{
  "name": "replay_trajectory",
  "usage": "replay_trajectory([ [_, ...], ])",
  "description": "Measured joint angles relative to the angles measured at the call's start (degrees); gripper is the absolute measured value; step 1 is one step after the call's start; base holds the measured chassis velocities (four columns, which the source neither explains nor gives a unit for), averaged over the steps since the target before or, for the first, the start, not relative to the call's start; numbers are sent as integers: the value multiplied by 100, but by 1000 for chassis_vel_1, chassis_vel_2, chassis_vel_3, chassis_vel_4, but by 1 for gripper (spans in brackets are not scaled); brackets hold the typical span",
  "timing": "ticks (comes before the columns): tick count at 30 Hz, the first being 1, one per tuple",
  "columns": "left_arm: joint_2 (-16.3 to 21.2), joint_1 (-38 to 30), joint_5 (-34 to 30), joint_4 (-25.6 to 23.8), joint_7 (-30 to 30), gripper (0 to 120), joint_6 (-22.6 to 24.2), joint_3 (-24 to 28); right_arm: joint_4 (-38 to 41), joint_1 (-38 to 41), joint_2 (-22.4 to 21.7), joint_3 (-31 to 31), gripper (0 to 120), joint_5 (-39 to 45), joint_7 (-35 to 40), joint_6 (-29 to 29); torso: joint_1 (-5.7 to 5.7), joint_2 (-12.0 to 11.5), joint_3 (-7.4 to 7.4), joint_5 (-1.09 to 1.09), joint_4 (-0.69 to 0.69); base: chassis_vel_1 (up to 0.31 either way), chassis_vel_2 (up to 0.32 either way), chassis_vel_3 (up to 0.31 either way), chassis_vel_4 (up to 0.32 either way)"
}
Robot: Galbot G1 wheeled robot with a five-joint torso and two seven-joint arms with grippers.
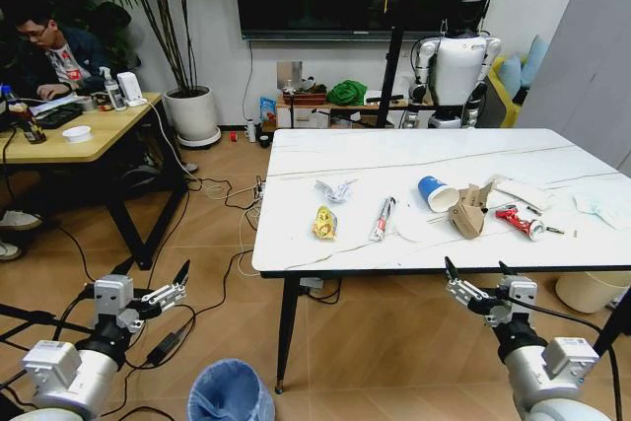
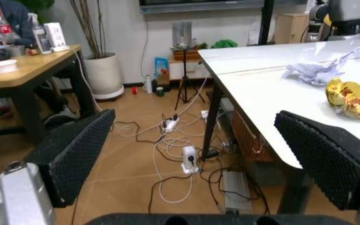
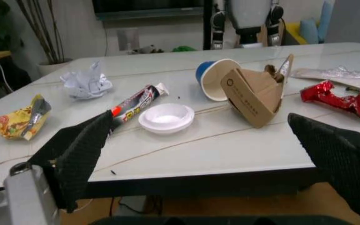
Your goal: Pick up the trash bin and place the trash from the table into it.
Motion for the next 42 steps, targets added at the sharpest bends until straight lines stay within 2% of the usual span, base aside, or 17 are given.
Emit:
replay_trajectory([
  [22, 18, -42, 34, -6, 20, 100, 59, -17, -44, 68, 39, -44, 100, -100, -62, 9, -6, -13, -5, 0, 0, 0, 0, 0, 0],
  [31, 15, -54, 55, -4, 23, 100, 70, 6, -48, 57, 55, -47, 100, -121, -69, 28, -124, -232, -106, 0, 0, 0, 0, 0, 0],
  [33, 14, -57, 66, 2, 25, 100, 70, 19, -48, 49, 58, -38, 100, -121, -69, 33, -159, -298, -138, 0, 0, 0, 0, 0, 0],
  [34, 13, -62, 81, 11, 27, 100, 71, 37, -46, 41, 65, -24, 100, -122, -69, 50, -212, -401, -187, 0, 0, 0, 0, 0, 0],
  [42, 10, -67, 93, 17, 30, 100, 71, 40, -48, 39, 92, -51, 100, -156, -73, 68, -346, -644, -298, 0, 0, 0, 0, 0, 0],
])
